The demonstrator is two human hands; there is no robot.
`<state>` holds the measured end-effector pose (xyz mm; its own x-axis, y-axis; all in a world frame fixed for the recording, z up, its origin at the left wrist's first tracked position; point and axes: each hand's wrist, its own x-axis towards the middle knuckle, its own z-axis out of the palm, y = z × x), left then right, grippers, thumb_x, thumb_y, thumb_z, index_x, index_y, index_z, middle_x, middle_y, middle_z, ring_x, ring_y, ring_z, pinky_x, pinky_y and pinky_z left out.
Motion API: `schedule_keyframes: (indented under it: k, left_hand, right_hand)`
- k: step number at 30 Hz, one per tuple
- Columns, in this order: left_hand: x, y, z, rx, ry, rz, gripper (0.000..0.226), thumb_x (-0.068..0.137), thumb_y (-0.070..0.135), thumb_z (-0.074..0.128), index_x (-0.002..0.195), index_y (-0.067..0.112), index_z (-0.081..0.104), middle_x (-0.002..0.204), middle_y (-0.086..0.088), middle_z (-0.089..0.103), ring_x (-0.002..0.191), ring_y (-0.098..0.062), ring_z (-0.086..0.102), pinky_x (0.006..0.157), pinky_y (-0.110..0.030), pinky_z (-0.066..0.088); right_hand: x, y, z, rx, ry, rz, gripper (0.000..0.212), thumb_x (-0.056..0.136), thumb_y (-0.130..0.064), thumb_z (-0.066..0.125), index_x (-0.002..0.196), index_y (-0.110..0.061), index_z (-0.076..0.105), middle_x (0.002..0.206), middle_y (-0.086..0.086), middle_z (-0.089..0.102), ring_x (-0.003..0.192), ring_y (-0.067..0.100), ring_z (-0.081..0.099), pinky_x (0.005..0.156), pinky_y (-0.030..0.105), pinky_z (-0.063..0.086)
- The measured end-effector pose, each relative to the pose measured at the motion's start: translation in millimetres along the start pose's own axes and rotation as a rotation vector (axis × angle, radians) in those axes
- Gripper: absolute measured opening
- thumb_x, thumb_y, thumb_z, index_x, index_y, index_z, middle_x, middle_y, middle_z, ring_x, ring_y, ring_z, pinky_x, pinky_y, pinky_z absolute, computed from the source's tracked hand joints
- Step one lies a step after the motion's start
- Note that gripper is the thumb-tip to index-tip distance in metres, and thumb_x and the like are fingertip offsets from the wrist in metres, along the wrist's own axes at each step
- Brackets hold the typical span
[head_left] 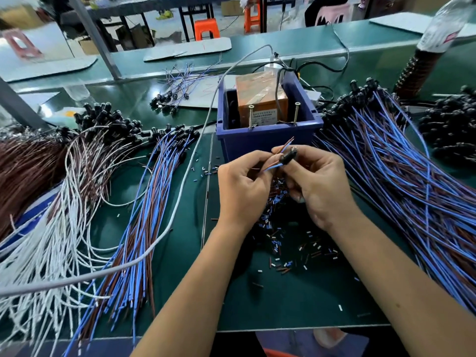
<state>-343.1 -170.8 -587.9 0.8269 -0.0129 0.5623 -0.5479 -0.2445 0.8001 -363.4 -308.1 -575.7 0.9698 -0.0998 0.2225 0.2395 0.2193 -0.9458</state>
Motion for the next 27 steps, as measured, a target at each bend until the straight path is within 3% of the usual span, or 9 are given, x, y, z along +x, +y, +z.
schedule_keyframes:
  k: [3,5,7,11,15,18,22,27]
  left_hand:
    - [1,1,-1,-0.028,-0.005,0.009,0.01,0.097,0.008,0.07,0.094,0.007,0.079,0.074,0.004,0.072,0.069,-0.011,0.065,0.061,-0.038,0.054]
    - [0,5,-1,0.001,0.044,0.065,0.012,0.097,0.007,0.067,0.097,0.006,0.08,0.081,0.002,0.076,0.076,-0.012,0.07,0.066,-0.036,0.056]
    - [1,8,-2,0.084,0.159,0.144,0.014,0.097,0.006,0.066,0.097,0.005,0.079,0.086,0.0,0.075,0.081,-0.014,0.07,0.071,-0.035,0.056]
    - [4,3,-5,0.105,0.381,0.158,0.014,0.1,0.013,0.066,0.104,0.006,0.078,0.077,-0.002,0.071,0.072,-0.02,0.068,0.065,-0.039,0.054]
    - [7,0,-4,0.064,0.454,0.074,0.026,0.101,0.023,0.065,0.125,0.014,0.07,0.071,0.004,0.068,0.064,-0.019,0.068,0.061,-0.038,0.055]
    - [11,-2,-4,0.058,0.464,0.061,0.027,0.101,0.021,0.065,0.126,0.011,0.071,0.073,0.01,0.069,0.067,-0.017,0.07,0.063,-0.039,0.057]
    - [13,-5,-1,0.059,0.457,0.074,0.024,0.101,0.018,0.064,0.122,0.014,0.074,0.071,0.006,0.069,0.063,-0.02,0.067,0.059,-0.04,0.054]
    - [12,-6,1,0.067,0.44,0.065,0.022,0.099,0.014,0.063,0.116,0.013,0.077,0.08,0.002,0.072,0.064,-0.027,0.065,0.058,-0.047,0.052]
  right_hand:
    - [3,0,3,0.07,0.01,0.004,0.008,0.093,-0.011,0.072,0.095,-0.01,0.079,0.053,0.002,0.052,0.042,0.008,0.039,0.036,0.018,0.032]
    - [5,-1,1,0.056,0.037,-0.06,0.007,0.094,-0.012,0.072,0.094,-0.009,0.078,0.056,0.001,0.058,0.041,0.009,0.043,0.036,0.019,0.033]
    - [8,-3,-3,0.014,0.083,-0.147,0.007,0.097,-0.014,0.071,0.092,-0.012,0.075,0.068,0.001,0.068,0.041,0.011,0.049,0.036,0.019,0.036]
    - [18,-12,-11,-0.13,0.135,-0.297,0.012,0.106,-0.017,0.06,0.096,-0.013,0.064,0.098,0.006,0.076,0.047,0.019,0.06,0.037,0.024,0.04]
    - [31,-17,-11,-0.273,0.226,-0.358,0.011,0.105,-0.019,0.061,0.097,-0.012,0.065,0.084,0.005,0.077,0.044,0.018,0.057,0.042,0.026,0.043]
    - [34,-13,-12,-0.391,0.323,-0.369,0.01,0.101,-0.02,0.067,0.106,-0.011,0.07,0.076,0.0,0.075,0.048,0.013,0.059,0.052,0.029,0.049]
    - [27,-10,-9,-0.57,0.441,-0.483,0.019,0.101,-0.018,0.064,0.108,-0.008,0.077,0.078,-0.001,0.075,0.066,0.007,0.07,0.066,0.024,0.055]
    - [22,-9,-3,-0.7,0.455,-0.555,0.023,0.101,-0.015,0.062,0.112,-0.005,0.08,0.092,0.007,0.08,0.082,0.016,0.075,0.078,0.029,0.06]
